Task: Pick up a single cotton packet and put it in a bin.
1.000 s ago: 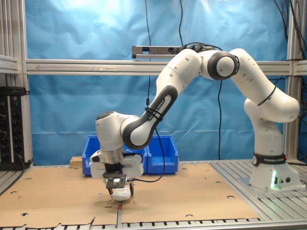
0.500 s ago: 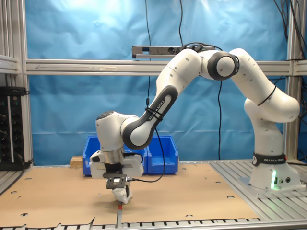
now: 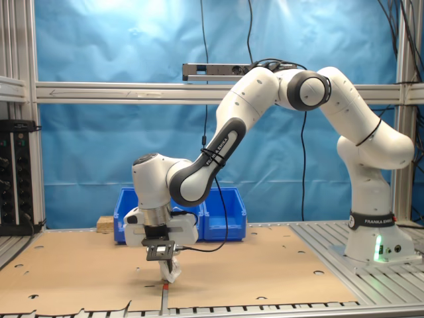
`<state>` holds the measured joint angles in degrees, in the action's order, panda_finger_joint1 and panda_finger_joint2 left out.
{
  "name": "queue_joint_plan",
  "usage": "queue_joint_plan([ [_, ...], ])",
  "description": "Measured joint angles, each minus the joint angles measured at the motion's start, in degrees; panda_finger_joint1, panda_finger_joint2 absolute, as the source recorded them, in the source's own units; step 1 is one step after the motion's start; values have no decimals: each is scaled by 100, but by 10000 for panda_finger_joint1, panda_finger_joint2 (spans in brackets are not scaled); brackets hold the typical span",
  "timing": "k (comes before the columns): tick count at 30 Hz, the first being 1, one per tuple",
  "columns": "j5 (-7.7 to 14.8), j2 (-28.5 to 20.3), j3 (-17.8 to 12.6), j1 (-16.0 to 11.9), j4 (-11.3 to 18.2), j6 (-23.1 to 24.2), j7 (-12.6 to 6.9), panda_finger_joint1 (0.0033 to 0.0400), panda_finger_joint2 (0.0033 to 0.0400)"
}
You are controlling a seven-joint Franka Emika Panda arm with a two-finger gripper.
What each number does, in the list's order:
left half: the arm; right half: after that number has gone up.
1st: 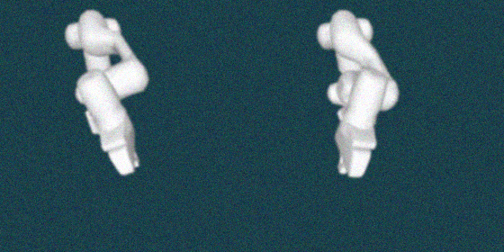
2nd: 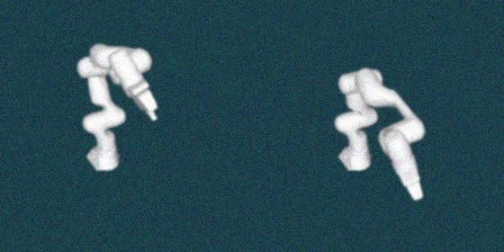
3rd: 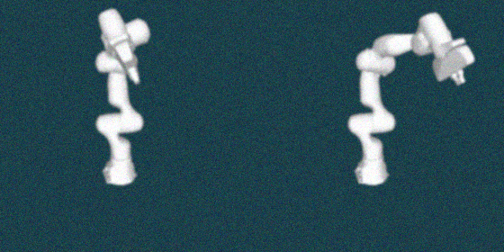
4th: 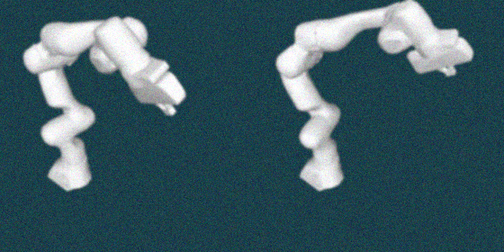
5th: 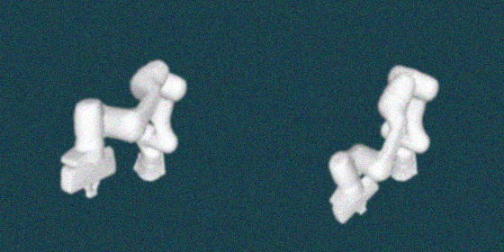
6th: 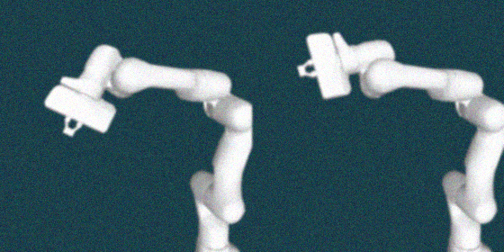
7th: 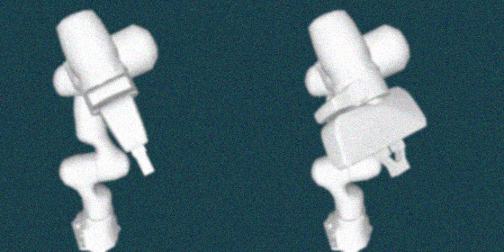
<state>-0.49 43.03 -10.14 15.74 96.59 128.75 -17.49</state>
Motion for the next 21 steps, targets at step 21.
queue_joint_plan([
  [21,0,-14,-1,2,0,-10,0,43,43],
])
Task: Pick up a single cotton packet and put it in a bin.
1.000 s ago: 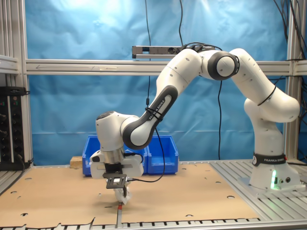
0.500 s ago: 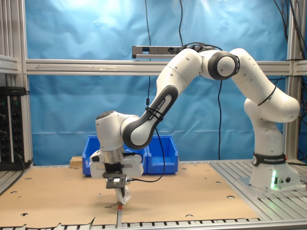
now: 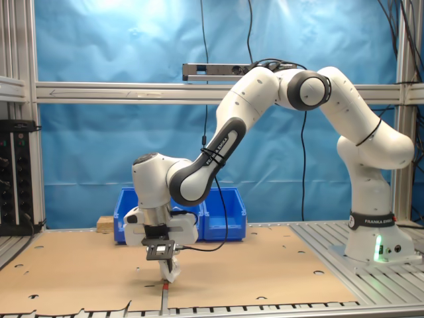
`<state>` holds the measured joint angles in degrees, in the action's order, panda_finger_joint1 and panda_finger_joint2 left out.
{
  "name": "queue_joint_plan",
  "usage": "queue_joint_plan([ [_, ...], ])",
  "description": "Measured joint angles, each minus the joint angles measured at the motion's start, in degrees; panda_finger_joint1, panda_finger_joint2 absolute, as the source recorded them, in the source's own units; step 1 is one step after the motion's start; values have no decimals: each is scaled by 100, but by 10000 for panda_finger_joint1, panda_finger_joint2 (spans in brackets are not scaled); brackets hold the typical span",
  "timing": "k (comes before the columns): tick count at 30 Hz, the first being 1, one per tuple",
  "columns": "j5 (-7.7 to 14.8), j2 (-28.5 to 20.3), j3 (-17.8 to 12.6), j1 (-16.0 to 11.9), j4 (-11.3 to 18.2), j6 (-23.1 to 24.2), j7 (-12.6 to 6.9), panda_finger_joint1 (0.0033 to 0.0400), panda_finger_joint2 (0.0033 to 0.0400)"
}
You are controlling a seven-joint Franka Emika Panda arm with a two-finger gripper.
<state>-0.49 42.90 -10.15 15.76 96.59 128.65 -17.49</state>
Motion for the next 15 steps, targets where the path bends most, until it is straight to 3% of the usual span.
queue_joint_plan([
  [15,0,-536,-23,4,36,-191,0,45,45],
])
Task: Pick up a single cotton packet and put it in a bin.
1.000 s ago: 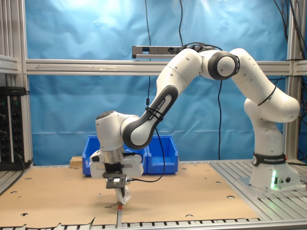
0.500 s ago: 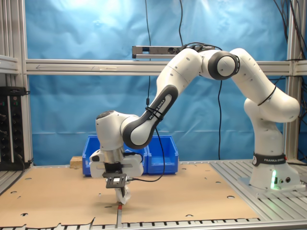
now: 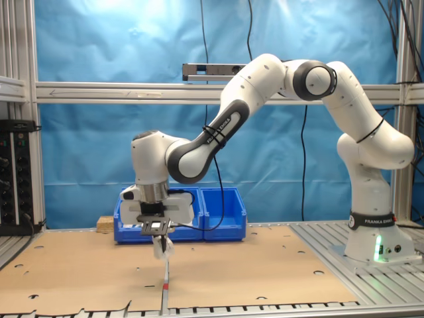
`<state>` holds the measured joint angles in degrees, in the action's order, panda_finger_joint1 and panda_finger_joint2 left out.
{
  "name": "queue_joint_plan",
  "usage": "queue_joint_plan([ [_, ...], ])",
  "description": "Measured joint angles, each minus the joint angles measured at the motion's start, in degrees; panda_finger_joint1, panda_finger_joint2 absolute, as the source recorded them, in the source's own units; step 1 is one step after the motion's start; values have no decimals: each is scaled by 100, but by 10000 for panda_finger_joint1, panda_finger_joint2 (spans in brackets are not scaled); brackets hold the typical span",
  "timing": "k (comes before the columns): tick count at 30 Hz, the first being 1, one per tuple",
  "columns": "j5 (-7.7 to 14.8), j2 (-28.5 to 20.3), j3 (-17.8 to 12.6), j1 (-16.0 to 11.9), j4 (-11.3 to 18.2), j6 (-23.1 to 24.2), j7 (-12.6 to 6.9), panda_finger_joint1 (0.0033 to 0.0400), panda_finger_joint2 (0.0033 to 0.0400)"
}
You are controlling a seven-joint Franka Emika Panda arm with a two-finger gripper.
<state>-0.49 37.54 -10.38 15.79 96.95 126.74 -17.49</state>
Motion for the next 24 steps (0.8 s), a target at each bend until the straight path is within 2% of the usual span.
queue_joint_plan([
  [10,0,-721,-90,8,116,-106,0,46,46],
  [24,14,-1674,-246,9,834,-156,0,46,46],
])
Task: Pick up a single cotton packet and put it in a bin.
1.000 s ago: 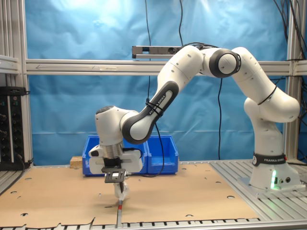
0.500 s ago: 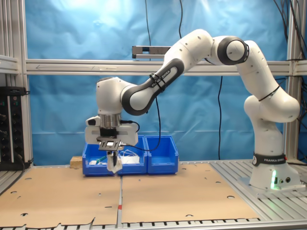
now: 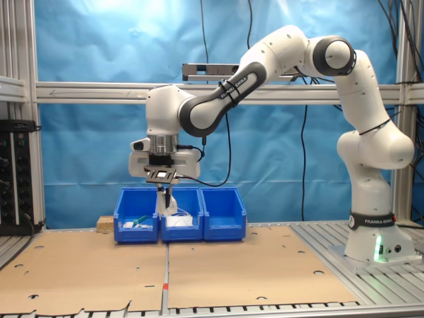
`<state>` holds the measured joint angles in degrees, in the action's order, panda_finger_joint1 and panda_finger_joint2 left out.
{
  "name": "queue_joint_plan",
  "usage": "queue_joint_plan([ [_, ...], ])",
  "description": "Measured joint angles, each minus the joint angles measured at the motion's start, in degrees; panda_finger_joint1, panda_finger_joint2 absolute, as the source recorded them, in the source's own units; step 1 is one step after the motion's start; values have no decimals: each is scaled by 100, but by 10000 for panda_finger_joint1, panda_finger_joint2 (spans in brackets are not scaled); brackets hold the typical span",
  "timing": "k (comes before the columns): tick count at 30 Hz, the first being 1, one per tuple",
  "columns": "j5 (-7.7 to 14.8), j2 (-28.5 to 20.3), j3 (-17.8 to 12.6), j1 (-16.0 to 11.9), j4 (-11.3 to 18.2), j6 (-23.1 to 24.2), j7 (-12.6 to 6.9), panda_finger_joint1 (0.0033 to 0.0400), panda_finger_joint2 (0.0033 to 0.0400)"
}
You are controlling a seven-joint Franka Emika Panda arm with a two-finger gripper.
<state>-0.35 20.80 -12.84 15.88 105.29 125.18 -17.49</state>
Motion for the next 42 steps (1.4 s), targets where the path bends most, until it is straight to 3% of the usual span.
queue_joint_plan([
  [14,22,-850,-207,5,776,-66,0,46,46],
  [22,163,-1181,-468,5,1088,-99,0,46,46],
  [34,586,-1623,-730,-1,1570,-173,0,47,47],
  [42,997,-2156,-816,2,2130,-184,0,47,47],
])
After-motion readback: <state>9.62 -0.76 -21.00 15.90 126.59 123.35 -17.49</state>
